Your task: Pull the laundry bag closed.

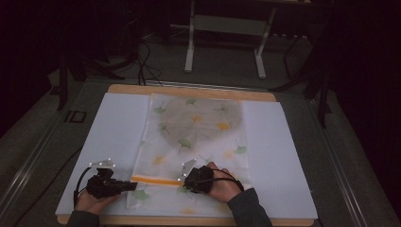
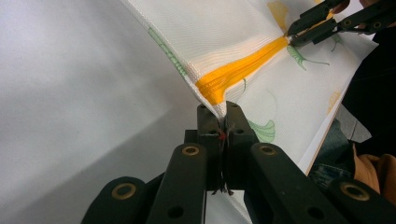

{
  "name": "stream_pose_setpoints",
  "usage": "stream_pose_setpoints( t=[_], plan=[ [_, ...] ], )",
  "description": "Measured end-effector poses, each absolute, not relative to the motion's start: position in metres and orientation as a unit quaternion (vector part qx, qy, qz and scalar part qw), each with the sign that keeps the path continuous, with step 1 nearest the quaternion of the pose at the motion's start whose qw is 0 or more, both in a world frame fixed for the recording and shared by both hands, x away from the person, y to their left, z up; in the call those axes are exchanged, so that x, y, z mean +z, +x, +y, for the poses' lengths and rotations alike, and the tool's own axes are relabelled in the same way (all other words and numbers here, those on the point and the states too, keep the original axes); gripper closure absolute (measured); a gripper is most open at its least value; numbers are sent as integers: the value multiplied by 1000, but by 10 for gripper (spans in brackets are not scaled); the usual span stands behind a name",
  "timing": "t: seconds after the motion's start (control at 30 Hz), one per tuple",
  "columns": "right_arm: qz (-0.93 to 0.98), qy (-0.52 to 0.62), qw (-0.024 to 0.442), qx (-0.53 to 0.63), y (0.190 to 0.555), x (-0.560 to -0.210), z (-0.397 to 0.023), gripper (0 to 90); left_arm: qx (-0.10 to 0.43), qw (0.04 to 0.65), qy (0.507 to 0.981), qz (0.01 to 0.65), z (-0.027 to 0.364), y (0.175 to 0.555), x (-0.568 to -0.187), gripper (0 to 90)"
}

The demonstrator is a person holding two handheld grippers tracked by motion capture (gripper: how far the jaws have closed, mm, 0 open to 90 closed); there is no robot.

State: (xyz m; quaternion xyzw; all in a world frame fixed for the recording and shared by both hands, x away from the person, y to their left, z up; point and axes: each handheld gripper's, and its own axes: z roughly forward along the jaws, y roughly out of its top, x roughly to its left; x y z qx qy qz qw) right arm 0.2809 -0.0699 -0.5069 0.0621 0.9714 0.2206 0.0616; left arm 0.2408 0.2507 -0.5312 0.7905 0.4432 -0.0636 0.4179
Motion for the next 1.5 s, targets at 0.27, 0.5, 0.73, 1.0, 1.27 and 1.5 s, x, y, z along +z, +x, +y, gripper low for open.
stream_pose_setpoints(
  t=[0.27,0.5,0.73,1.0,1.27,1.5],
  plan=[
    [972,62,64,216,281,-507,-73,845,-64,419,790,443,251,240,-531,884],
    [972,66,64,215,281,-507,-79,846,-63,418,790,443,251,240,-531,884],
    [973,66,66,212,280,-506,-83,846,-63,420,790,443,251,240,-531,884],
    [974,68,69,206,280,-505,-90,846,-63,420,789,444,251,240,-531,884],
    [974,72,71,204,279,-503,-95,845,-63,420,789,445,252,240,-531,884],
    [973,77,75,202,279,-502,-102,846,-63,420,789,445,252,240,-531,884]
  ],
)
